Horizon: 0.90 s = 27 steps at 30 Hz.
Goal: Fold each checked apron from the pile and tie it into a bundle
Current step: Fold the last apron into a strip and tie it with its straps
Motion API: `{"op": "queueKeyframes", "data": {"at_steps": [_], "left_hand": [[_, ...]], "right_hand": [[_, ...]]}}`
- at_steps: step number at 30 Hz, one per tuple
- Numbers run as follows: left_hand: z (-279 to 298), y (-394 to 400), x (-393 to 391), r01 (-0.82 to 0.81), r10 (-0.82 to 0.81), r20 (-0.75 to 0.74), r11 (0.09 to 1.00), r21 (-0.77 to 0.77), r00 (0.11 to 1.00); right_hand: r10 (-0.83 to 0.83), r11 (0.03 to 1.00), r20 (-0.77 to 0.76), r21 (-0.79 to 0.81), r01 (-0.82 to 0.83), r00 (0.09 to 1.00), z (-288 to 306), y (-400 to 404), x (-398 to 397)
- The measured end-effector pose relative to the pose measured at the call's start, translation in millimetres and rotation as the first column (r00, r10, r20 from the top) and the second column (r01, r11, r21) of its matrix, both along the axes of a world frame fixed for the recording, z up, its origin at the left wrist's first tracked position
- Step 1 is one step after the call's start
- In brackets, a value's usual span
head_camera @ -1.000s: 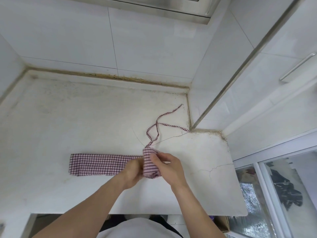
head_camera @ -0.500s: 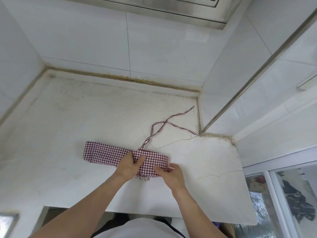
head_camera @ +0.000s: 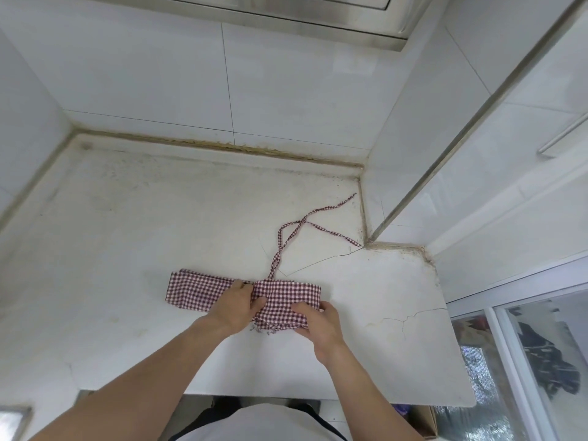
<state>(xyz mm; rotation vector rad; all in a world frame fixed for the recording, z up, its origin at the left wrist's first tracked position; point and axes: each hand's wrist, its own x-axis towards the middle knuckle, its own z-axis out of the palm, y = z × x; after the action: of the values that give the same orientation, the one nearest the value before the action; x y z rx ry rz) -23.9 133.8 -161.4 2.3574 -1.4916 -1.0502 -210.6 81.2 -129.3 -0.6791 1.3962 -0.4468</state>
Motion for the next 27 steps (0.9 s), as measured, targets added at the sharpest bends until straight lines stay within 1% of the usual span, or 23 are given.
{"op": "queueKeyframes", "data": {"at_steps": [3,5,8,9,10,13,15,16,17,18,19,20,21,22,23,25,26,27], "left_hand": [[-3.7,2.0,-19.7,-0.039,0.038,-0.023,0.998,-0.045,0.999],[-6.1,-1.2,-31.8,-0.048,0.045,-0.045,0.998,-0.047,0.998],[-0.1,-10.0,-47.3,-0.104,0.099,-0.098,0.993,-0.052,0.990],[2.4,-12.8,-50.3,-0.111,0.107,-0.065,0.992,-0.060,0.992],[4.4,-14.0,-51.3,-0.104,0.104,-0.001,0.994,-0.042,0.995],[8.4,-10.6,-45.4,-0.100,0.092,0.252,0.995,0.019,0.963],[6.1,-4.1,-36.1,-0.091,0.084,0.311,0.996,0.010,0.947],[1.9,0.4,-29.5,-0.111,0.108,0.294,0.994,-0.007,0.950],[-1.3,4.4,-24.3,-0.153,0.158,0.241,0.987,-0.037,0.958],[-5.0,6.8,-18.8,-0.207,0.216,0.157,0.976,-0.074,0.964],[-7.5,7.1,-14.1,-0.277,0.282,0.033,0.954,-0.114,0.959],[-9.4,5.9,-10.2,-0.361,0.348,-0.114,0.925,-0.122,0.931],[-7.3,3.0,-8.6,-0.436,0.404,-0.253,0.896,-0.085,0.879],[-4.9,-0.6,-8.8,-0.490,0.453,-0.349,0.872,-0.019,0.820],[-2.0,-5.0,-9.8,-0.532,0.504,-0.405,0.845,0.050,0.763],[4.0,-15.2,-14.0,-0.609,0.614,-0.447,0.774,0.175,0.651],[6.8,-18.6,-16.0,-0.619,0.640,-0.456,0.754,0.220,0.618],[8.7,-21.6,-19.1,-0.594,0.634,-0.468,0.764,0.253,0.616]], "right_hand": [[-0.045,0.996,-0.075,-0.086,0.039,0.996,7.0,-3.2,-4.5],[-0.022,0.983,-0.174,-0.184,-0.010,0.985,14.1,-3.9,-6.2],[-0.010,0.941,-0.280,-0.329,-0.086,0.960,26.2,-1.5,-5.7],[-0.023,0.918,-0.323,-0.381,-0.108,0.946,30.0,-1.7,-6.3],[-0.042,0.893,-0.368,-0.431,-0.130,0.929,32.6,-2.4,-7.1],[-0.091,0.812,-0.526,-0.531,-0.242,0.846,35.5,-6.2,-8.8],[-0.105,0.764,-0.616,-0.553,-0.334,0.780,32.9,-7.2,-8.4],[-0.105,0.737,-0.645,-0.561,-0.377,0.757,31.0,-6.7,-6.5],[-0.099,0.712,-0.669,-0.565,-0.417,0.737,29.9,-5.7,-4.5],[-0.093,0.688,-0.687,-0.567,-0.452,0.721,28.7,-4.6,-1.6],[-0.085,0.667,-0.699,-0.570,-0.481,0.710,27.2,-3.8,1.3],[-0.077,0.648,-0.704,-0.573,-0.501,0.706,26.2,-3.2,4.0],[-0.069,0.634,-0.705,-0.577,-0.515,0.706,25.0,-3.2,6.6],[-0.062,0.622,-0.704,-0.582,-0.524,0.708,23.2,-3.7,8.6],[-0.058,0.611,-0.704,-0.586,-0.532,0.708,21.7,-4.7,10.2],[-0.062,0.598,-0.704,-0.593,-0.538,0.707,18.7,-7.8,11.3],[-0.070,0.589,-0.708,-0.598,-0.543,0.703,17.4,-9.4,12.5],[-0.082,0.579,-0.714,-0.602,-0.550,0.695,16.2,-10.2,13.3]]}}
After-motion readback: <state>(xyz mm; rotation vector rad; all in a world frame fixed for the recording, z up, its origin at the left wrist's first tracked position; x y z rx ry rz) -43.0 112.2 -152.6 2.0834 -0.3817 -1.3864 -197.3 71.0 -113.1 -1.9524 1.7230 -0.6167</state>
